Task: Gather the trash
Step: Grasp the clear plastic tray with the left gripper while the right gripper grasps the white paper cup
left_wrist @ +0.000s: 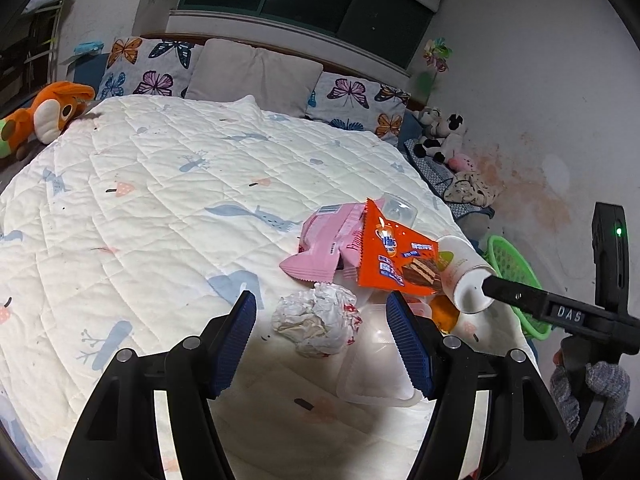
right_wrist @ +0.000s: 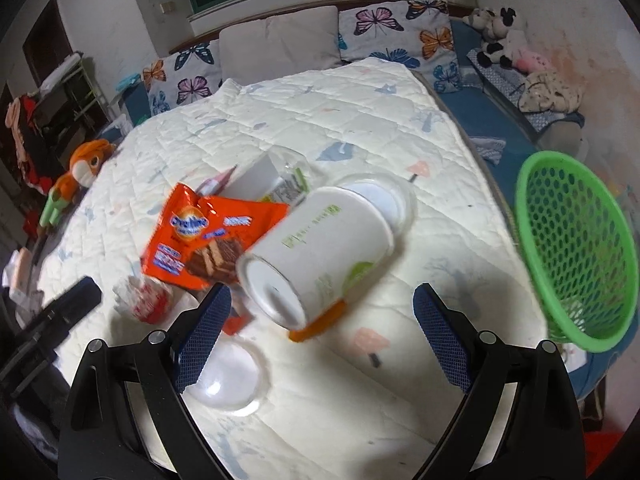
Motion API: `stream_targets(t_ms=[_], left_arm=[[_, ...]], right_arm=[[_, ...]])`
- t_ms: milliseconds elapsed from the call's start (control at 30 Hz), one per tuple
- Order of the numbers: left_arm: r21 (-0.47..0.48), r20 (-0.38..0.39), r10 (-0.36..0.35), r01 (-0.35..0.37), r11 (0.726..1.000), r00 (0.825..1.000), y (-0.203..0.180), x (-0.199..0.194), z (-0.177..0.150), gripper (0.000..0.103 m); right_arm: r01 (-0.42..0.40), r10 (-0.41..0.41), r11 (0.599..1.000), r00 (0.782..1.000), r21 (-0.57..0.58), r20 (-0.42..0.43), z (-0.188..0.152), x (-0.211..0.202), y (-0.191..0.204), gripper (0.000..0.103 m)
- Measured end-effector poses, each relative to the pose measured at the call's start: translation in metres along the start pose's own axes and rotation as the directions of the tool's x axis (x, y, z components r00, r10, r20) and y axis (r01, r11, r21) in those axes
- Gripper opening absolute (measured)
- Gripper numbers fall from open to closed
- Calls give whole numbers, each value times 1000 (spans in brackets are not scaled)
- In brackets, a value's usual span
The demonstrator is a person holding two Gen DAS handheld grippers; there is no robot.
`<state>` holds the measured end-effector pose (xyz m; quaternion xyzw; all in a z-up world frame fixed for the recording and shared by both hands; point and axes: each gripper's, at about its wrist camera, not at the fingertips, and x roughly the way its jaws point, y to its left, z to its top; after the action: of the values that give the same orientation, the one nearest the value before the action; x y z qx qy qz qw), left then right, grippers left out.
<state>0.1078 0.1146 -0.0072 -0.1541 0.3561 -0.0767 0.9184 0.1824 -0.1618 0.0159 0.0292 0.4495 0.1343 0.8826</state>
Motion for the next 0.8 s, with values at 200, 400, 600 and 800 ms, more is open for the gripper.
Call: stream_targets(t_ms=[200,400,600,800], left_arm=[[-6,-1,-8,8,1000,1000,6,-2,-1,65],[34,-27,-70,71,997,997,-2,-7,-11,65],[122,-77,-131,140,983,988,-30,1,-23,63],[152,-141,-143,164,975,980,-49,24,-31,50]], right_arm=[[67,-67,998,998,7,19,10,14,18,92],[128,-128,991,992,-40,0,4,28,23,83],[136,-136,989,991,-64,2,-7,26,13,64],[110,-109,993,994,-50,17,-17,16,-4,63]])
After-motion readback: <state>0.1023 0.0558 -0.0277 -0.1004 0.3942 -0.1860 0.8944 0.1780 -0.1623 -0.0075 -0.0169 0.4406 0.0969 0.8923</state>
